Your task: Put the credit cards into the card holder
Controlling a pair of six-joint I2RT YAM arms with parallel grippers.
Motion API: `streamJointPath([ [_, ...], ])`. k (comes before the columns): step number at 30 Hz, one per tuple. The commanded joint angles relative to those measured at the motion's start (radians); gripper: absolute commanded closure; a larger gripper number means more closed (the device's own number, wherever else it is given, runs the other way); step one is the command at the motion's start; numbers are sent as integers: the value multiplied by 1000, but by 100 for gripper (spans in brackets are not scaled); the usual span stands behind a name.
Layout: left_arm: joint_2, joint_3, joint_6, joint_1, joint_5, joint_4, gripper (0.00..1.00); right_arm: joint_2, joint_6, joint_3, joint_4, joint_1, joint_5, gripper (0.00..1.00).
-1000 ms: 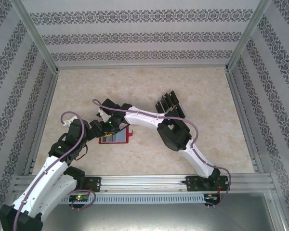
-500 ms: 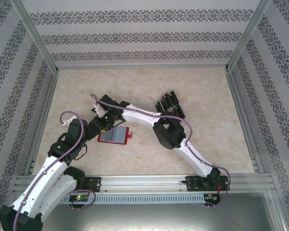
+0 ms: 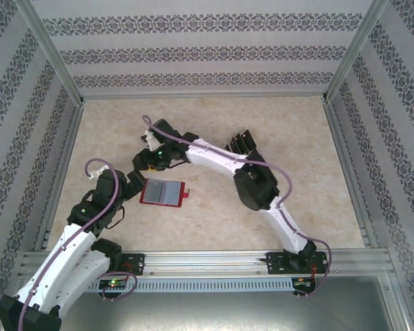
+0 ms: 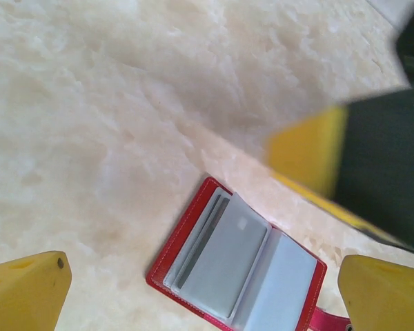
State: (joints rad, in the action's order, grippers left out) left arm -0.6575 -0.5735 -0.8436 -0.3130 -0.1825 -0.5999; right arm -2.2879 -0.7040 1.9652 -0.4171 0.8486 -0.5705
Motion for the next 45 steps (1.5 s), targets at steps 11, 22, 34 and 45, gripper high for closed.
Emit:
streamJointPath([
  [11, -196, -146, 2, -9, 68, -59, 0, 427, 76, -562, -109, -51, 443, 46],
  [22, -423, -401, -267, -17, 21, -242, 0, 358, 58, -586, -104, 5, 450, 46],
  [34, -487, -561, -442, -47, 93, -255, 0, 303, 70, -576, -157, 11, 429, 78],
  [45, -535, -627, -533, -64, 155, -197, 0, 298, 166, -527, -244, -98, 456, 99],
])
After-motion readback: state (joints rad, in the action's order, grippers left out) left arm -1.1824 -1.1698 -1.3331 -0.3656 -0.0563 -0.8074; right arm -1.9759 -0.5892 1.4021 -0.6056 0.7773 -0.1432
